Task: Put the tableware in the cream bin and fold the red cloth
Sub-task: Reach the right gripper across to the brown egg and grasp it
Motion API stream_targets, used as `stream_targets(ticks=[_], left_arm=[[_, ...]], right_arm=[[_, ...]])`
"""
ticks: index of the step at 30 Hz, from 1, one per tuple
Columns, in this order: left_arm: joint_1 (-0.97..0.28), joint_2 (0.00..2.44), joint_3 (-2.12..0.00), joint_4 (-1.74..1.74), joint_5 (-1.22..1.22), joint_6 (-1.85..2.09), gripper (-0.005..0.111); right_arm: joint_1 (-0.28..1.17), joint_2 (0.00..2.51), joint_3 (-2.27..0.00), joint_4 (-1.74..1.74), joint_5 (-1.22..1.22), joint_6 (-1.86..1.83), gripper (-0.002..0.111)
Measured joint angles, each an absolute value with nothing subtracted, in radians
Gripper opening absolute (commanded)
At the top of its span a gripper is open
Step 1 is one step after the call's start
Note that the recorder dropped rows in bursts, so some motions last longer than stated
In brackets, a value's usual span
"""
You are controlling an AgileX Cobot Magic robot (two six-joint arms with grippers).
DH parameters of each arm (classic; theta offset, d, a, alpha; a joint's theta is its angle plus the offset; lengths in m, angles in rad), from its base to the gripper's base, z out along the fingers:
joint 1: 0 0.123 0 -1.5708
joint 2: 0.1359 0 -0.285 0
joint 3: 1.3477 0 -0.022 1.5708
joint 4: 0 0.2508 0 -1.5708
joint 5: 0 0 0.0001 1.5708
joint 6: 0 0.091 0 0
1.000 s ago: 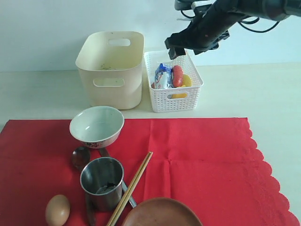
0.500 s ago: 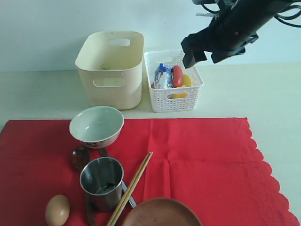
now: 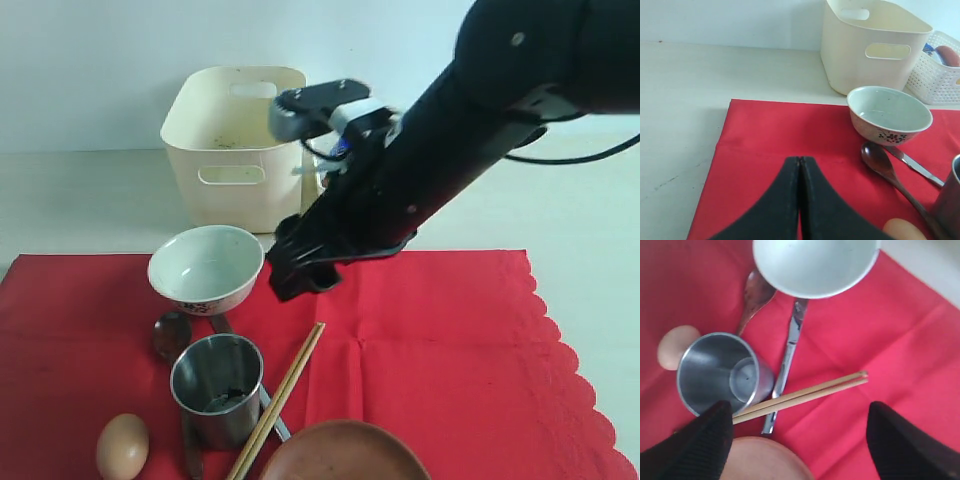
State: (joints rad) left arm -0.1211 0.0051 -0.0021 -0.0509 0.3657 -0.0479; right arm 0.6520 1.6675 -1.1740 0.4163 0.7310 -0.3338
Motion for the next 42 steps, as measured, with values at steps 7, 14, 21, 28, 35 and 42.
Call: stream_targets(ticks=[7,14,21,28,35,42], left_arm=[[-0.121,0.005,-0.002,-0.051,0.366,-0.048,0.000],[-0.121,0.005,-0.002,-0.051,0.366,-0.048,0.000],[-0.121,0.005,-0.002,-0.051,0.366,-0.048,0.000],[-0.121,0.005,-0.002,-0.051,0.366,-0.048,0.000],[-0.121,0.005,-0.002,-0.051,0.366,-0.048,0.000],[-0.121,0.005,-0.002,-0.051,0.366,-0.048,0.000]], right_arm=[[0.737,1.802,-1.194,0.416,0.703,-0.276,0.070],[0.743,1.867,-1.232,0.408,0.692,-0.262,0.070],[0.743,1.867,-1.238,0.398,0.697,-0.273,0.070],[0.743,1.865,-1.290,0.279,0.723,-0.248,0.070],[0.743,1.865,-1.349,0.259,0.740,-0.241,0.070],[0.743,1.864,-1.353,0.276,0.761,-0.289,0.070]])
